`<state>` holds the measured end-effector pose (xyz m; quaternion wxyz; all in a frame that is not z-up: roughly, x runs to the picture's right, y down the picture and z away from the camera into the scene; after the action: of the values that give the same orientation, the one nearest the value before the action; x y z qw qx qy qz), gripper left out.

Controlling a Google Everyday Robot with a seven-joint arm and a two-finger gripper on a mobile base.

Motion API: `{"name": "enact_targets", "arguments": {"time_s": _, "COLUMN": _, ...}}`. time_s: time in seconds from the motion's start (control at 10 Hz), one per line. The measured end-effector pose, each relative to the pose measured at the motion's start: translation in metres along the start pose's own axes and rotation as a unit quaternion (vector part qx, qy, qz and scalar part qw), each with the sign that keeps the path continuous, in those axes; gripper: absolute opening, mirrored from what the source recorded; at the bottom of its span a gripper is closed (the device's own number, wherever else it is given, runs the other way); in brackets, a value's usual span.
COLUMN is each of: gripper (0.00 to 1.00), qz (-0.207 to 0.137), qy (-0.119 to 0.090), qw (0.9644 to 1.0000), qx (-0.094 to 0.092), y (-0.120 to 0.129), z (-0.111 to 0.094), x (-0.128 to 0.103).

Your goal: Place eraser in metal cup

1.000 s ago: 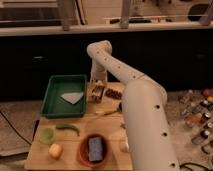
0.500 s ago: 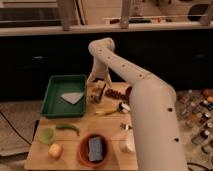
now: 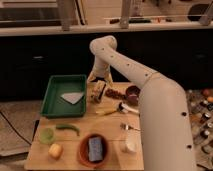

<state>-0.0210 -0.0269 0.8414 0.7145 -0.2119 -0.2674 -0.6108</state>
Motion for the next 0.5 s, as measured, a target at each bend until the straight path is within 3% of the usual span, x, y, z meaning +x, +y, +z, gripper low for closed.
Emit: {"name": "enact_targets", "arguments": {"time_s": 0.5, "gripper": 0.8, "qz": -0.001, "qy": 0.0, "qw": 1.0, "qx": 0.001, "y": -0.0017, "z": 0.0, "x": 0.0001}}
